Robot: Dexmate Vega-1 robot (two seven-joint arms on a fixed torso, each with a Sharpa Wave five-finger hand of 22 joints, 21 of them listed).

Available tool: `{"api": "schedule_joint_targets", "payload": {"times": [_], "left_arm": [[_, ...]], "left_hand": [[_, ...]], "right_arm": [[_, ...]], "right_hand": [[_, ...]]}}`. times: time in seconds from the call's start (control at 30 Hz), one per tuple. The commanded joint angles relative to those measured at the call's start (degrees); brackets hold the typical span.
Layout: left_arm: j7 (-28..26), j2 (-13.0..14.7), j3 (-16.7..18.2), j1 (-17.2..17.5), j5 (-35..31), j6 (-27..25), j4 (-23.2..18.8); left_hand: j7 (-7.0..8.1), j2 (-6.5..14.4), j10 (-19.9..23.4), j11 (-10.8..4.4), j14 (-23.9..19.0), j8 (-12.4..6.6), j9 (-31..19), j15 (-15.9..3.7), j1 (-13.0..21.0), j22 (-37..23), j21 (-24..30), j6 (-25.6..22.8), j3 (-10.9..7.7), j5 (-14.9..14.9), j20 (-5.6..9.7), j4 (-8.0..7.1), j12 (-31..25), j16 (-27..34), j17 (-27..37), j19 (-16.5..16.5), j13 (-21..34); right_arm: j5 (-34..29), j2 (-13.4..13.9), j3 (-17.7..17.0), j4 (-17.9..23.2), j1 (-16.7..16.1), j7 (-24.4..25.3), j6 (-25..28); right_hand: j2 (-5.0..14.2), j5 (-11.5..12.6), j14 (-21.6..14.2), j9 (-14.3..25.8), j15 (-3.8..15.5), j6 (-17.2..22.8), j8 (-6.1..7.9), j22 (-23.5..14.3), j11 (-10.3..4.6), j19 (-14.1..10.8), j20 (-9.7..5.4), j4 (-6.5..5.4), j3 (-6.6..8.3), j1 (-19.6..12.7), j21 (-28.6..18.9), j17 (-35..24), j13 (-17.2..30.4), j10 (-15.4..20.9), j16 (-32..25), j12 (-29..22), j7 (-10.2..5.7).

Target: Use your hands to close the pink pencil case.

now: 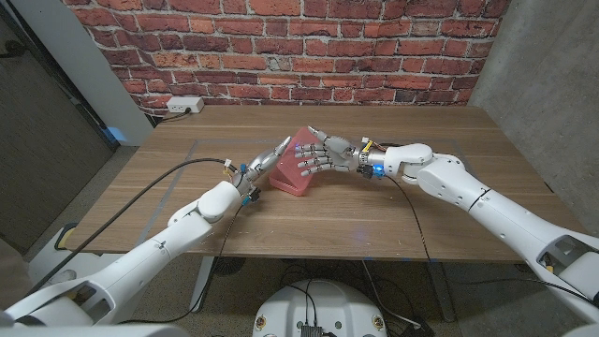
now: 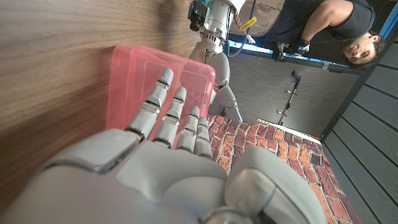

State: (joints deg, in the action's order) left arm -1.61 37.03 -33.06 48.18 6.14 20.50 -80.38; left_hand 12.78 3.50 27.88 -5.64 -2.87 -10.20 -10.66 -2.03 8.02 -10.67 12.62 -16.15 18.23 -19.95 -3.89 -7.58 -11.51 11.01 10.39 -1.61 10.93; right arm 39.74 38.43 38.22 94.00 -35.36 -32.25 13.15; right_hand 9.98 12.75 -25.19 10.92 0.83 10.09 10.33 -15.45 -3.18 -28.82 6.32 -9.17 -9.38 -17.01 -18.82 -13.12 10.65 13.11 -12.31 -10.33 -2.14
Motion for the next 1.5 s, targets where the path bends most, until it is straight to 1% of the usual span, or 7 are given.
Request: {"api": "schedule_joint_targets", "payload": {"times": [0.03,0.37,0.7,1.1,1.3,1.37,1.5], "left_arm": [[-2.2,0.9,1.0,1.4,-0.9,-1.3,-2.1],[-6.7,3.4,3.5,4.0,-2.7,-4.4,-6.3],[-10.5,5.6,5.7,6.7,-4.4,-7.2,-9.8],[-21.1,4.3,9.3,10.4,-7.8,-6.2,-11.6],[-22.8,4.7,10.9,11.2,-8.5,-5.5,-12.5],[-23.1,4.9,11.3,11.5,-8.8,-5.3,-12.8],[-23.2,5.0,11.8,12.3,-8.9,-5.0,-13.4]], "left_hand": [[-0.37,0.1,0.4,-0.26,0.0,-0.65,-0.1,-4.16,0.5,-0.1,-0.2,-0.3,0.01,-0.5,-0.16,0.47,-0.2,0.0,0.1,0.2,-0.1],[-1.46,0.2,1.5,-0.57,-0.4,-1.92,-0.1,-3.96,1.0,-0.1,-0.3,-3.3,-0.04,-0.7,-0.24,0.59,-0.5,0.2,0.2,0.3,0.0],[-3.52,0.2,4.8,-1.11,-3.1,-3.56,-0.2,-4.03,1.3,-0.3,-0.1,-8.3,0.1,-0.8,-0.77,0.45,-1.3,1.2,0.4,-0.3,0.2],[-4.09,0.2,7.6,-2.11,-6.3,-4.65,-0.3,-5.73,1.4,-0.4,0.3,-12.2,0.19,-0.9,-0.14,0.29,-2.0,2.3,0.7,-1.5,0.7],[-4.17,0.2,8.3,-2.34,-6.9,-4.91,-0.3,-5.96,1.5,-0.4,0.5,-13.1,0.18,-0.9,0.05,0.33,-2.2,2.4,0.8,-1.8,0.9],[-4.16,0.2,8.1,-2.3,-6.9,-4.91,-0.3,-5.91,1.6,-0.4,0.5,-13.2,0.18,-0.9,0.1,0.33,-2.2,2.4,0.8,-2.0,1.0],[-4.15,0.2,8.2,-2.39,-6.8,-4.89,-0.3,-5.83,1.6,-0.4,0.5,-13.2,0.18,-1.0,0.13,0.34,-2.2,2.4,0.8,-2.0,1.0]], "right_arm": [[-2.6,0.0,1.2,-0.4,1.8,-1.7,-0.1],[-3.2,0.3,1.0,0.2,1.6,-1.3,-0.5],[-3.2,0.3,1.0,0.3,1.6,-1.3,0.0],[-4.0,-0.6,1.9,-1.0,3.0,-2.3,0.0],[-6.3,-1.2,2.9,-1.9,4.5,-2.9,-1.1],[-6.9,-1.5,3.0,-2.0,4.7,-2.7,-1.6],[-7.7,-2.0,3.2,-2.1,5.0,-1.9,-2.0]], "right_hand": [[0.8,0.6,-1.1,0.1,0.32,-0.2,0.34,-0.8,-0.92,-0.5,-0.65,-0.13,0.88,1.0,-1.0,-0.8,0.2,-1.5,-0.7,-0.2,-1.04],[0.55,0.6,-1.7,0.1,0.6,0.0,0.64,-1.6,-0.44,-1.2,-0.65,-0.22,1.48,1.6,-2.0,-1.5,0.2,-1.0,-1.1,-0.8,-1.06],[0.27,0.6,-1.6,0.1,0.48,0.1,0.74,-2.1,-0.5,-1.1,-0.58,-0.19,1.71,1.9,-2.4,-1.8,0.2,-1.3,-1.1,-0.8,-0.9],[0.14,0.6,-2.6,0.1,0.81,-0.5,0.63,-2.9,-0.56,-1.1,-0.78,-0.13,2.17,2.4,-3.2,-2.4,0.2,-2.6,-1.6,-0.6,-1.16],[0.12,0.6,-5.9,0.0,1.62,-0.8,0.71,-4.0,-0.57,-2.0,-1.79,-0.02,2.84,2.9,-4.6,-3.3,0.2,-3.1,-3.1,-0.8,-1.07],[0.11,0.6,-10.7,0.0,3.75,-0.6,0.92,-5.9,-0.48,-3.6,-3.28,0.27,3.97,3.1,-6.9,-4.9,0.2,-3.3,-5.4,-1.1,-0.89],[0.09,0.6,-16.2,-0.1,4.86,0.0,1.09,-9.0,0.09,-5.9,-6.0,0.91,5.9,2.8,-10.5,-8.1,0.2,-2.9,-9.2,-1.2,-0.34]]}}
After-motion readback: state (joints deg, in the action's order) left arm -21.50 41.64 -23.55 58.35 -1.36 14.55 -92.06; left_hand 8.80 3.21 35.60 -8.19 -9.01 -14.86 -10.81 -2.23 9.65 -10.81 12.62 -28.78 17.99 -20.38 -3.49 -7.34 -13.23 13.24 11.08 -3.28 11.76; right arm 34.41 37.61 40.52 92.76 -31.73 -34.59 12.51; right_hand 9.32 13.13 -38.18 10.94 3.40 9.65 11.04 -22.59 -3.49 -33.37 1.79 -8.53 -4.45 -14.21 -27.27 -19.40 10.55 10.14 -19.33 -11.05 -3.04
